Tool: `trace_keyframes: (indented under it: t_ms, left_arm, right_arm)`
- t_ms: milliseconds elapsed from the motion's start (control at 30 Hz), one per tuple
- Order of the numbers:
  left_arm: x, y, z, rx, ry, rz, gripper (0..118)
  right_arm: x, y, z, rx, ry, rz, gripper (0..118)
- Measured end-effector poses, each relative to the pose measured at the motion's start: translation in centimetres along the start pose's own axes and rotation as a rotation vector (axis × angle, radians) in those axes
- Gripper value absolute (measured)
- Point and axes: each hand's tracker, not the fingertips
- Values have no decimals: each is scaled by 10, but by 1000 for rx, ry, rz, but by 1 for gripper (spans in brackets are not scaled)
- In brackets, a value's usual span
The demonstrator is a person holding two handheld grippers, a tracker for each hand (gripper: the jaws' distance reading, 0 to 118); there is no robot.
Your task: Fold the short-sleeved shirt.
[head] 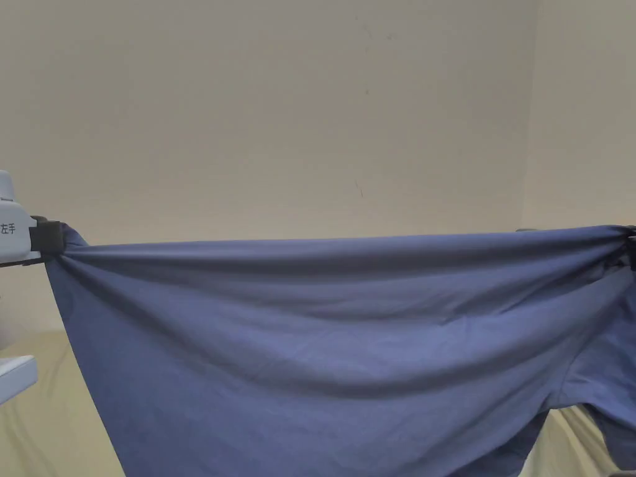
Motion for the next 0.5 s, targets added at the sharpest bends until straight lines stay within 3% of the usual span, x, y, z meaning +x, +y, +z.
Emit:
trace_keyframes:
  t_ms: [300, 500]
  left_arm:
    - [16, 4, -113, 40, 49, -31, 3]
    - [25, -57, -173, 71, 58, -33, 3]
  right_arm:
    - [-28, 4, -97, 42, -83, -9, 10]
    - [-60, -48, -163, -15, -88, 8, 10]
